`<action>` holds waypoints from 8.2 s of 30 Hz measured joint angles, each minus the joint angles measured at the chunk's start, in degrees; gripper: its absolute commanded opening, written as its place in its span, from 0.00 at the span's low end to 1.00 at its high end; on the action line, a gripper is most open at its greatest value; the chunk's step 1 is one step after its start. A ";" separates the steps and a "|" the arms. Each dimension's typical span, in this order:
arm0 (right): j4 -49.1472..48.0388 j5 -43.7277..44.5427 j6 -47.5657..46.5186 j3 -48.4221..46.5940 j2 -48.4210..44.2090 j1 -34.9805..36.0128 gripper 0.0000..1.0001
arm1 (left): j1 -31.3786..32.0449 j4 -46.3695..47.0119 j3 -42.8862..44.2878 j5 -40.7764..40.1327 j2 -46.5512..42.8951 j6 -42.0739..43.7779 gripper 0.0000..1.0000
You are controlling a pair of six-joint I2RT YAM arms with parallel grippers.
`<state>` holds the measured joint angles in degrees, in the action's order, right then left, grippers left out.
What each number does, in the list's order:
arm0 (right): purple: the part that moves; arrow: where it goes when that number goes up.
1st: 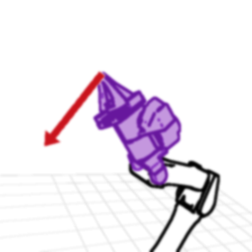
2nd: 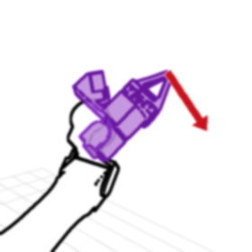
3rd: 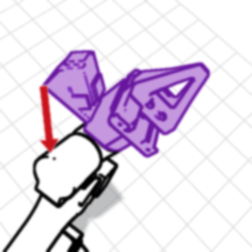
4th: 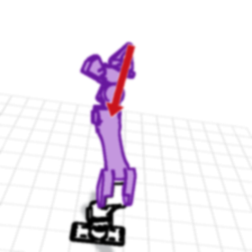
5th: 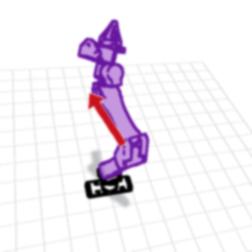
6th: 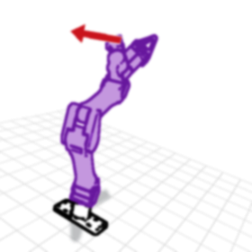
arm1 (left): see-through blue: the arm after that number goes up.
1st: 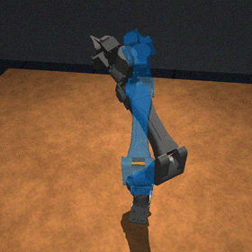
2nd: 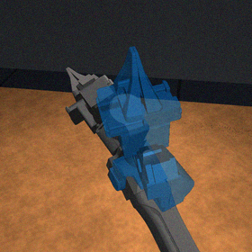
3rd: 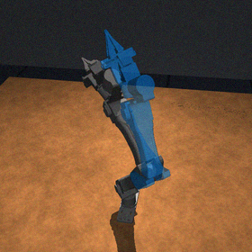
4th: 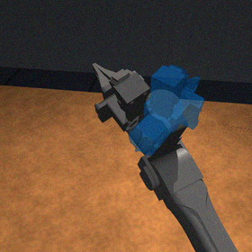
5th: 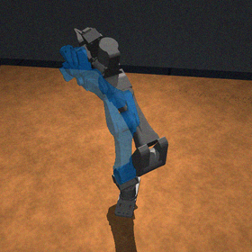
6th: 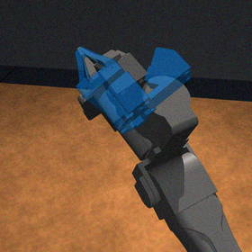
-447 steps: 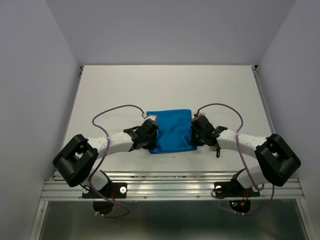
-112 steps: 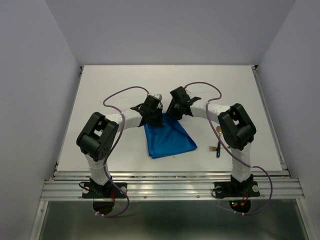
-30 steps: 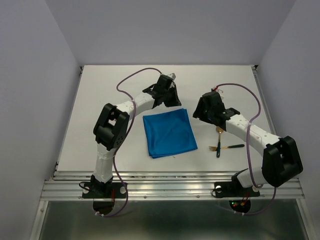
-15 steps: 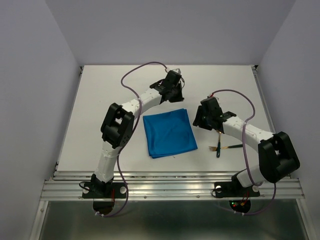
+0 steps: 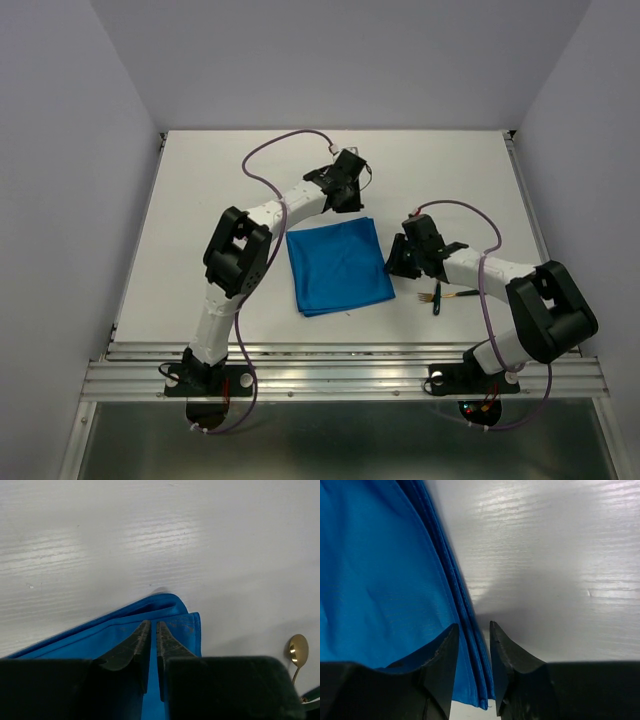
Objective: Fold the napkin into a case and place the utensils inside
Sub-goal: Pick up the lower triangle-folded napkin from the center of the board, then fold the lower triangle-folded napkin at the center of the board.
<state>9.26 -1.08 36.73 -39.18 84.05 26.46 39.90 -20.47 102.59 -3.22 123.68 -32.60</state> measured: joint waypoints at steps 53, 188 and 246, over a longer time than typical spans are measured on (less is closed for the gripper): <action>3.82 7.67 3.96 2.62 -13.31 -15.23 0.67 | 11.87 -17.86 22.08 -21.75 14.60 -7.43 0.59; 14.75 24.61 5.05 -11.41 3.72 9.64 0.01 | -2.97 52.00 -28.96 21.42 -3.10 -24.09 0.00; 22.75 33.00 6.62 -19.71 12.48 19.76 0.24 | -6.27 78.03 -31.76 30.01 9.57 -32.17 0.02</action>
<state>32.01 31.92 43.35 -58.89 96.53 46.22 33.63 57.56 70.83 26.79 133.25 -64.77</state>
